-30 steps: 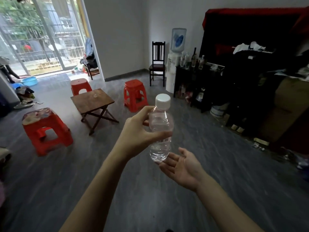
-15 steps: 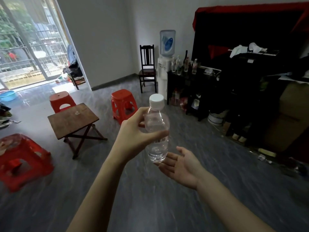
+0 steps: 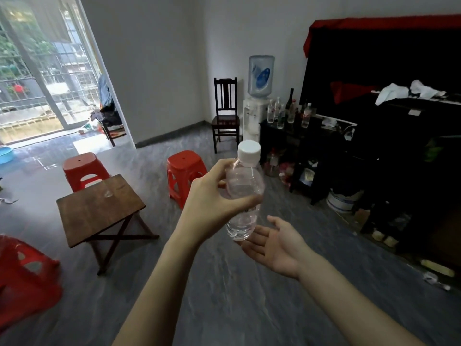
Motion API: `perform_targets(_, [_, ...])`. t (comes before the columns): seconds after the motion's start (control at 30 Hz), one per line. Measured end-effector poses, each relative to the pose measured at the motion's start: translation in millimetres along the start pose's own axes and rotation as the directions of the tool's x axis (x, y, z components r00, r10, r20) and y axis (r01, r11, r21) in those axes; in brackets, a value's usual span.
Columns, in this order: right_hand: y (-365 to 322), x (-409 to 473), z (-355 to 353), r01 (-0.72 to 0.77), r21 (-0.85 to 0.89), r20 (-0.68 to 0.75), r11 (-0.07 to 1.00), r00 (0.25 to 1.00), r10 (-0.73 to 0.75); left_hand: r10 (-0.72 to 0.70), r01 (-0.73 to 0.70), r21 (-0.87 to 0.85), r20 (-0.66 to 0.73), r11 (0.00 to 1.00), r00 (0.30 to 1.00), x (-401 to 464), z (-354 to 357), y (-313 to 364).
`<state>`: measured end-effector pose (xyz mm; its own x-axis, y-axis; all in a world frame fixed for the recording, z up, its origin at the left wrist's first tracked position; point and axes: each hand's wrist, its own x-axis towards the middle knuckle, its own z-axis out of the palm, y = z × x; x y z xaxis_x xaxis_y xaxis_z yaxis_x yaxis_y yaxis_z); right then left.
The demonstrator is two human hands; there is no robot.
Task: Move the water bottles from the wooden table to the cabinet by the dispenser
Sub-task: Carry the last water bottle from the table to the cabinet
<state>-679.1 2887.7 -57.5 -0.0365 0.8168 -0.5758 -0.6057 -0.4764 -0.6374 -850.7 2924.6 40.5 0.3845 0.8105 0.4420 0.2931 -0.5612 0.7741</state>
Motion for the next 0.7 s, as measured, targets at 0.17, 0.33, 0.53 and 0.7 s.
perform_targets(0.17, [-64.2, 62.1, 19.9, 0.04, 0.008, -0.014, 0.999, 0.999, -0.04, 0.04, -0.04, -0.012, 0.028, 0.999, 0.999, 93.3, -3.1, -31.6])
perform_targets(0.33, [-116.1, 118.9, 10.0, 0.063, 0.045, -0.034, 0.997, 0.998, -0.062, 0.047, -0.045, -0.023, 0.086, 0.999, 0.995, 172.6, 14.3, -68.5])
perform_targets(0.53, [-189.1, 197.6, -6.8, 0.082, 0.066, -0.079, 0.994, 0.994, -0.077, 0.062, -0.061, -0.012, 0.129, 0.998, 0.99, 270.8, 54.3, -115.5])
perform_targets(0.7, [-271.8, 265.6, -19.2, 0.103, 0.07, -0.082, 0.992, 0.992, -0.097, 0.064, -0.065, -0.004, 0.143, 0.998, 0.988, 374.0, 86.9, -145.2])
